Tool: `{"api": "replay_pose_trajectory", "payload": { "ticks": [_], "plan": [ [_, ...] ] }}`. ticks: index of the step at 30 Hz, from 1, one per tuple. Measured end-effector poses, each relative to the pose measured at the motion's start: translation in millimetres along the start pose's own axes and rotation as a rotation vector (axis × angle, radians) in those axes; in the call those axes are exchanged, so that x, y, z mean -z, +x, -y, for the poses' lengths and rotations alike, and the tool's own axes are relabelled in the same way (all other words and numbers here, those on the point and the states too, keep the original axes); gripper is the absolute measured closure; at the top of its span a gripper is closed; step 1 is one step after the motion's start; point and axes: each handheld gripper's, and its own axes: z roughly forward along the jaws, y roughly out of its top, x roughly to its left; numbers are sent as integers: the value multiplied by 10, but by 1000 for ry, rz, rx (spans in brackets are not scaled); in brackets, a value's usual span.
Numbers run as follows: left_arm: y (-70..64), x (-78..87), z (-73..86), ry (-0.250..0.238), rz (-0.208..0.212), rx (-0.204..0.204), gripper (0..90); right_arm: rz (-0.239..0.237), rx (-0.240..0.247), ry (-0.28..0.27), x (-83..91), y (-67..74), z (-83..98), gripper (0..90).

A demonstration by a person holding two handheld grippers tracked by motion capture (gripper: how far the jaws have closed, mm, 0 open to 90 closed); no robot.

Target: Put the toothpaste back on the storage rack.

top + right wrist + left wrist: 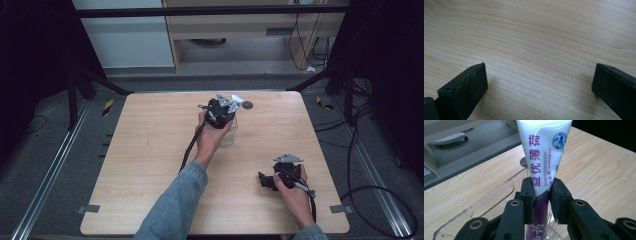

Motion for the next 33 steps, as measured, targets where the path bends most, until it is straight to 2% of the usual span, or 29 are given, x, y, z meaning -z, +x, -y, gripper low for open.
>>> {"api": "replay_pose_trajectory", "payload": {
  "ticks": [21,33],
  "plan": [
    [14,17,1,-6,10,10,721,1,1,0,0,-1,0,5],
    [60,140,-7,-23,-4,5,704,1,1,1,2,-1,0,5]
  ]
}}
